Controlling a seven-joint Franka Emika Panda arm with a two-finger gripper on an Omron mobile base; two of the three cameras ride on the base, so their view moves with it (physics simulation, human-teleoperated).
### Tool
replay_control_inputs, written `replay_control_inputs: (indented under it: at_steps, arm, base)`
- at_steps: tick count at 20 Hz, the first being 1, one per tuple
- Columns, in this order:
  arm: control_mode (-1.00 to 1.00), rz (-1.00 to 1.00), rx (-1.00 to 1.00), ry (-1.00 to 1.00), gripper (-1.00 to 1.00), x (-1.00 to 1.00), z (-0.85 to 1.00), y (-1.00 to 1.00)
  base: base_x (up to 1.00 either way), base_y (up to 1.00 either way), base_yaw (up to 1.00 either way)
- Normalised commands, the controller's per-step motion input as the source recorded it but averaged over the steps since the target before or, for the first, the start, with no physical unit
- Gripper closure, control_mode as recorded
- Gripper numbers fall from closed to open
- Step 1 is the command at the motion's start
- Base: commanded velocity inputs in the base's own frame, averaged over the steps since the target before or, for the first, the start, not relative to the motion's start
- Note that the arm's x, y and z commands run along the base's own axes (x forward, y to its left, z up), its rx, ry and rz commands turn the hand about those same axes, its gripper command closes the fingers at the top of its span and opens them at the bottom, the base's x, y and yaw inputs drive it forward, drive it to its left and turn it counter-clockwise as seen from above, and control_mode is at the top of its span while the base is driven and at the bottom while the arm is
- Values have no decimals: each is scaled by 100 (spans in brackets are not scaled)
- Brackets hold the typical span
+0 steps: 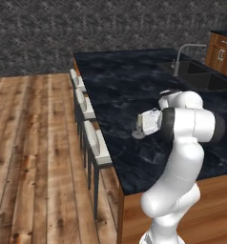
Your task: Get the candle and the liquor from the cabinet and move them to the dining counter.
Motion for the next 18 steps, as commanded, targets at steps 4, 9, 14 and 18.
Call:
replay_control_inputs:
  at_steps: [4, 9, 14, 18]
  arm:
    - [-100, 0, 0, 0, 100, 65, -28, 0]
    - [-100, 0, 0, 0, 100, 68, -28, 0]
    - [-100, 0, 0, 0, 100, 69, -30, 0]
    - [-100, 0, 0, 0, 100, 65, -31, 0]
  base:
    - [0, 0, 0]
    - [0, 0, 0]
    - [0, 0, 0]
    - [0, 0, 0]
